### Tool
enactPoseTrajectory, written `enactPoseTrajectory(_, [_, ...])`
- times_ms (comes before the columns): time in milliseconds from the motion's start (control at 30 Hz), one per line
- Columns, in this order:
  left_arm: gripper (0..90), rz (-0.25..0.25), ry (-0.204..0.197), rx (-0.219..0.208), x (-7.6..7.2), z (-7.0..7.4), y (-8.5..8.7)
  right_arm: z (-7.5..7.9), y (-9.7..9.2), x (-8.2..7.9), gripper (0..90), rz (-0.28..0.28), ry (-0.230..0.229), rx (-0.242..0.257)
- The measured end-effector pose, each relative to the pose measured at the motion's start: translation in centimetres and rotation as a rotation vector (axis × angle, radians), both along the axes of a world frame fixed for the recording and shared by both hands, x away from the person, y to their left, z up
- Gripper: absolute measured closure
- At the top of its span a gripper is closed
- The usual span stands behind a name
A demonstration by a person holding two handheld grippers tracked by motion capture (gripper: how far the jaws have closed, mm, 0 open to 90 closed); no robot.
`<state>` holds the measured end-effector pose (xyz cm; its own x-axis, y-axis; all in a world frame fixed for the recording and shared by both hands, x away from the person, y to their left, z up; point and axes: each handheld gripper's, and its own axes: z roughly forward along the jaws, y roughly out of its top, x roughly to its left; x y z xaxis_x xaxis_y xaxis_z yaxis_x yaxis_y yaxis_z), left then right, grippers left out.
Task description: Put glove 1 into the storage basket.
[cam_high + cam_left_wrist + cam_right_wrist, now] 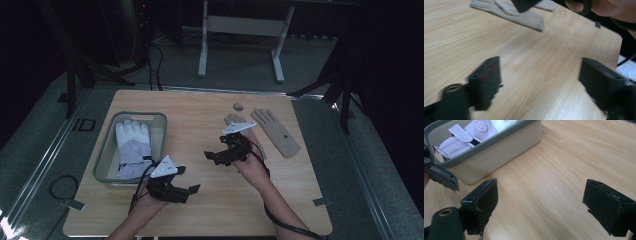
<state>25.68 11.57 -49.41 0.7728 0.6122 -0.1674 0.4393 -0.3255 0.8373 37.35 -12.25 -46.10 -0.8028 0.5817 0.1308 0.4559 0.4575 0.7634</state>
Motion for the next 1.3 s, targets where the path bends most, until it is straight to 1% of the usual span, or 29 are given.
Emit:
enactPoseTrajectory(33, [15.8,-0.009,-0.020,0.022,-0.2,-0.3,-0.4,-0.2,-0.2,0.0,12.5,-0.001,0.004,0.004])
enactPoseTrajectory(67, [15.2,-0.014,-0.030,0.023,-0.3,-0.5,-0.6,-0.4,-0.6,0.0,12.5,0.000,0.010,0.009])
enactPoseTrajectory(100, [14.9,-0.019,-0.040,0.012,-0.4,-0.8,-0.9,-0.6,-0.8,-0.1,12.5,-0.003,0.012,0.010])
enactPoseTrajectory(167, [14.6,-0.018,-0.056,0.010,-0.6,-1.3,-1.2,-1.0,-1.3,-0.2,12.4,-0.008,0.011,0.013])
enactPoseTrajectory(267, [14.2,-0.009,-0.058,-0.005,-0.6,-2.0,-1.4,-1.8,-2.3,-0.2,12.0,-0.018,0.008,0.006])
enactPoseTrajectory(300, [14.1,0.002,-0.061,-0.011,-0.6,-2.4,-1.5,-1.9,-2.4,-0.3,12.0,-0.030,0.005,0.005])
enactPoseTrajectory(333, [14.1,0.004,-0.063,-0.012,-0.6,-2.6,-1.5,-2.3,-2.9,-0.4,12.5,-0.053,-0.002,0.003])
enactPoseTrajectory(367, [14.0,0.011,-0.067,-0.023,-0.6,-3.0,-1.5,-2.4,-3.1,-0.4,12.4,-0.053,-0.002,0.004])
enactPoseTrajectory(400, [14.0,0.017,-0.071,-0.026,-0.6,-3.2,-1.5,-2.8,-3.5,-0.6,11.9,-0.051,-0.011,0.003])
enactPoseTrajectory(467, [13.9,0.029,-0.082,-0.028,-0.6,-3.7,-1.6,-3.4,-4.2,-0.8,12.9,-0.059,-0.023,-0.019])
enactPoseTrajectory(533, [13.9,0.035,-0.097,-0.017,-0.6,-4.2,-1.7,-4.1,-4.8,-1.1,12.9,-0.062,-0.030,-0.024])
enactPoseTrajectory(633, [13.9,0.038,-0.106,-0.007,-0.8,-4.7,-1.9,-5.0,-5.6,-1.5,12.9,-0.069,-0.028,-0.032])
enactPoseTrajectory(700, [14.0,0.032,-0.129,0.015,-0.9,-4.9,-2.1,-5.6,-6.1,-1.8,12.8,-0.068,-0.015,-0.026])
enactPoseTrajectory(733, [14.0,0.028,-0.134,0.016,-1.0,-5.0,-2.2,-5.9,-6.6,-2.0,13.1,-0.078,-0.015,-0.008])
enactPoseTrajectory(767, [14.0,0.026,-0.140,0.023,-1.1,-5.0,-2.3,-6.1,-6.8,-2.1,13.1,-0.087,-0.020,0.006])
enactPoseTrajectory(800, [14.0,0.024,-0.144,0.021,-1.1,-5.0,-2.4,-6.3,-7.2,-2.1,13.1,-0.097,-0.034,0.011])
enactPoseTrajectory(833, [13.9,0.022,-0.149,0.013,-1.2,-5.0,-2.4,-6.3,-7.4,-2.1,13.1,-0.102,-0.050,0.005])
enactPoseTrajectory(900, [14.0,0.020,-0.153,0.017,-1.2,-5.1,-2.4,-6.2,-7.9,-2.1,13.3,-0.119,-0.085,0.011])
enactPoseTrajectory(933, [14.0,0.017,-0.153,0.014,-1.2,-5.1,-2.4,-6.1,-8.2,-2.0,13.3,-0.125,-0.092,0.022])
enactPoseTrajectory(967, [14.0,0.017,-0.153,0.014,-1.2,-5.1,-2.4,-6.1,-8.2,-2.0,13.3,-0.125,-0.092,0.022])
enactPoseTrajectory(1000, [14.0,0.020,-0.150,0.004,-1.2,-5.2,-2.4,-6.1,-8.4,-1.9,13.3,-0.124,-0.095,0.021])
enactPoseTrajectory(1033, [14.0,0.019,-0.146,0.006,-1.2,-5.2,-2.3,-5.9,-8.5,-1.7,13.3,-0.125,-0.116,0.017])
enactPoseTrajectory(1167, [14.0,0.024,-0.141,-0.002,-1.1,-5.3,-2.2,-5.7,-8.8,-1.4,13.3,-0.130,-0.117,0.006])
enactPoseTrajectory(1200, [14.0,0.025,-0.143,-0.006,-1.1,-5.3,-2.1,-5.6,-8.9,-1.2,13.3,-0.133,-0.112,0.015])
enactPoseTrajectory(1233, [14.0,0.025,-0.140,-0.004,-1.1,-5.3,-2.1,-5.5,-9.2,-0.8,13.0,-0.147,-0.098,0.035])
enactPoseTrajectory(1267, [14.0,0.023,-0.139,-0.005,-1.1,-5.4,-2.1,-5.4,-9.2,-0.5,12.0,-0.147,-0.093,0.029])
enactPoseTrajectory(1300, [14.0,0.023,-0.138,-0.008,-1.1,-5.4,-2.1,-5.4,-9.3,-0.3,10.0,-0.133,-0.085,0.037])
